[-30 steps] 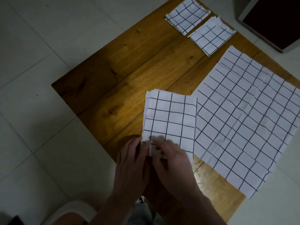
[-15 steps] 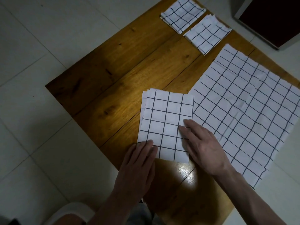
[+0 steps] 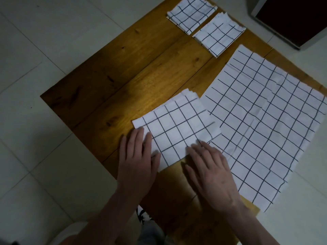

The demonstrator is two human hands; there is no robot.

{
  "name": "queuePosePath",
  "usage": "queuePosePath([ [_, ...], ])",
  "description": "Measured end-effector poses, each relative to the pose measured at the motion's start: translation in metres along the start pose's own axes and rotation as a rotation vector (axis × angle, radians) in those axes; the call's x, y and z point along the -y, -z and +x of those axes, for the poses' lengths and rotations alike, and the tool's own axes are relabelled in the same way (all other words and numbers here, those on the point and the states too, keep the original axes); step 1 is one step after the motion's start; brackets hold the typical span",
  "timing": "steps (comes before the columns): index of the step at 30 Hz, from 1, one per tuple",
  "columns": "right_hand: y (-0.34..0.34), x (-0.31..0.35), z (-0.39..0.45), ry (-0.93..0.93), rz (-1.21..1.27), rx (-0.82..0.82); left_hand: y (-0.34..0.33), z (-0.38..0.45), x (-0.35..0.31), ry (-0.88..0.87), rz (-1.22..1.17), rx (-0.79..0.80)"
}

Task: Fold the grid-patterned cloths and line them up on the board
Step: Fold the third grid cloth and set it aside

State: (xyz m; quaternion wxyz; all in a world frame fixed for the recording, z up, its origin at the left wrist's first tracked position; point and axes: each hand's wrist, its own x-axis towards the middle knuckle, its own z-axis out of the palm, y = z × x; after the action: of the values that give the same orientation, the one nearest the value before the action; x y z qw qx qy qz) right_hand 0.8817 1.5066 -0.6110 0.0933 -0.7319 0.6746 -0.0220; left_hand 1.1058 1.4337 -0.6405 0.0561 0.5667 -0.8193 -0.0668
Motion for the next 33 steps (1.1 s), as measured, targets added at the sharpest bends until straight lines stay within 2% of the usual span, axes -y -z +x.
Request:
queuePosePath([
  [5, -0.014, 0.024, -0.013, -0.091, 0.043, 0.027, 0.009, 0.005, -0.023, 0.015, -0.016, -0.011],
  [10, -0.02, 0.037, -0.015, -0.15, 0.039, -0.039, 0.0, -0.033, -0.041, -0.231, -0.087, 0.036],
  [13, -0.02, 0.037, -0.015, -0.162, 0.015, -0.046, -0.011, -0.051, -0.039, -0.255, -0.044, 0.035],
  [17, -0.021, 0.029, -0.015, -0.126, 0.002, -0.034, -0.012, -0.051, -0.036, -0.266, 0.0, 0.042],
  [23, -0.023, 0.014, -0.023, -0.08, -0.029, 0.07, -0.011, -0.038, -0.028, -0.3, -0.009, 0.054],
  [30, -0.02, 0.029, -0.016, -0.034, 0.055, 0.008, -0.014, -0.034, -0.023, -0.327, -0.038, 0.016],
  [33, -0.025, 0.036, -0.011, 0.017, 0.092, 0.036, -0.016, -0.034, -0.021, -0.342, -0.074, 0.018],
])
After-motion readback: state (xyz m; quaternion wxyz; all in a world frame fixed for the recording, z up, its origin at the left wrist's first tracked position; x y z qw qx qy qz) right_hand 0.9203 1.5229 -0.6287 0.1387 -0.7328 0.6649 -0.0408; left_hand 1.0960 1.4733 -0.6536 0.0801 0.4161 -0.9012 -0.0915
